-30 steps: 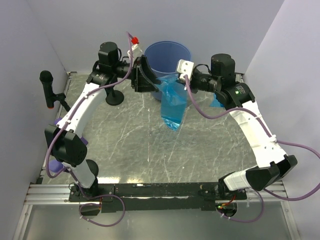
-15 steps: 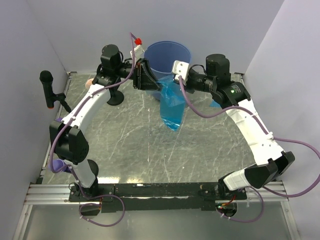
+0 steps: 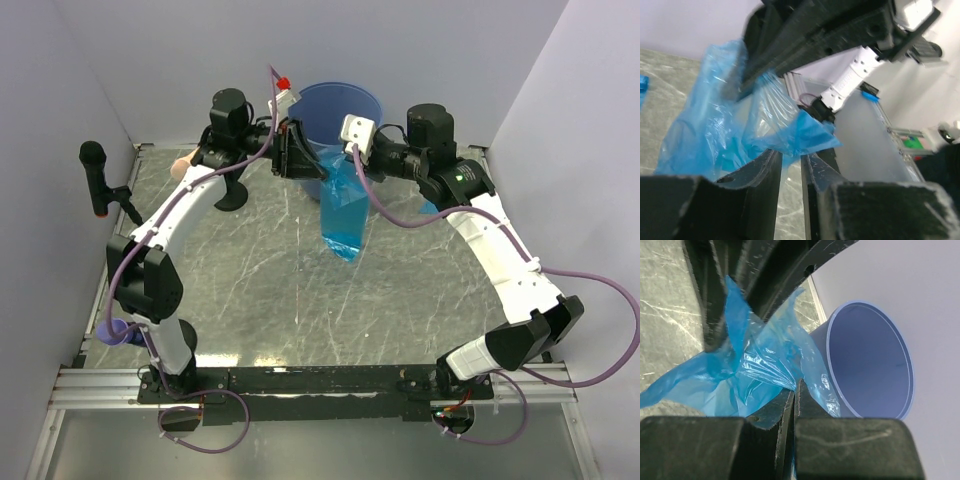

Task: Put the trash bags into the trash bin

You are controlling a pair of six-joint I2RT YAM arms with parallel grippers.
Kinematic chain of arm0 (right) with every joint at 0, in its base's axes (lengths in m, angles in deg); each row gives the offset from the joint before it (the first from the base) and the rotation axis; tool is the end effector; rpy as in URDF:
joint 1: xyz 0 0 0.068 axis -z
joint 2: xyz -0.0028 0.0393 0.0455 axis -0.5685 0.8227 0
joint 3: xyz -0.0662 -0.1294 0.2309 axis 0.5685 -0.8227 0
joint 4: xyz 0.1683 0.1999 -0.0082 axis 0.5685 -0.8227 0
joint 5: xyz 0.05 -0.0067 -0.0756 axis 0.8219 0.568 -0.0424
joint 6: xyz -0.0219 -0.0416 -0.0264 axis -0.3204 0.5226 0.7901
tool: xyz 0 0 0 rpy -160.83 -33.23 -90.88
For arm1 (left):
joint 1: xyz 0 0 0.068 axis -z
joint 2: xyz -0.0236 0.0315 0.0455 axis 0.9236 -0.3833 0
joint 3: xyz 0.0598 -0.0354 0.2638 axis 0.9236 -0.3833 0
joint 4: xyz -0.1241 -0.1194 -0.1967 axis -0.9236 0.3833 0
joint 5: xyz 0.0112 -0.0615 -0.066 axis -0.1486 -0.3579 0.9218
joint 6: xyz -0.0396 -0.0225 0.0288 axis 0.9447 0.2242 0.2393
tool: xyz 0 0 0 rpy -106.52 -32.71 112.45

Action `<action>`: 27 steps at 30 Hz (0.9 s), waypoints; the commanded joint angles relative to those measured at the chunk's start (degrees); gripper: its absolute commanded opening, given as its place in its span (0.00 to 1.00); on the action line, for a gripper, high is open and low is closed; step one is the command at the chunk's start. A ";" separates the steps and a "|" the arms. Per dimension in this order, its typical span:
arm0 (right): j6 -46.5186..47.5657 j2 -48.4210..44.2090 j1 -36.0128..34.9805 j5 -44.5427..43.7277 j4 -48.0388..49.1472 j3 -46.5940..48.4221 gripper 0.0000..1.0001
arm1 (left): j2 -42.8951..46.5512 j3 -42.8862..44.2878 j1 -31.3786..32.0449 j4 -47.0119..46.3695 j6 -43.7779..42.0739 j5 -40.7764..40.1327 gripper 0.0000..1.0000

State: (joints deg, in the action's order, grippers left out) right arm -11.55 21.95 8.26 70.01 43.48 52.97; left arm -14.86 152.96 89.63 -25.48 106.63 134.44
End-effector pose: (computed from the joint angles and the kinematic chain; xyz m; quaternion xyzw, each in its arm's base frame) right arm 0.2665 0.1533 0.4664 -0.5992 0.5207 0.1155 0.5971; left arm 0.3619 -0.1855 0.4207 0.4464 0.5419 -0.6470 0.2975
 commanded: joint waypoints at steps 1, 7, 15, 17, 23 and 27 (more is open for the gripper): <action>-1.01 0.10 -0.41 -0.72 2.56 2.64 0.00 | 1.04 4.34 0.41 14.57 -13.68 -3.99 0.25; -1.27 0.10 -0.50 -0.98 2.39 2.11 0.00 | 3.51 -0.50 0.41 4.72 -9.29 -3.56 0.10; -2.14 -1.92 1.69 -2.83 1.41 -2.27 0.00 | 3.42 -4.56 -1.61 -29.35 17.81 6.46 0.01; -3.64 -2.19 2.75 -3.18 1.94 -3.33 0.00 | 3.95 -4.36 -1.61 -28.22 17.24 7.00 0.01; -5.05 -2.45 3.98 -5.29 2.82 -4.48 0.00 | 5.18 -4.98 -2.05 -31.23 19.46 7.61 0.00; -5.40 -3.07 4.24 -3.36 2.65 -4.04 0.00 | 5.62 -6.82 -3.01 -25.52 15.50 2.36 0.15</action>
State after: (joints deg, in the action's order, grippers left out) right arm -15.23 21.54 12.10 65.79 43.83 48.67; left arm -12.04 147.56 87.64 -51.73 123.26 136.51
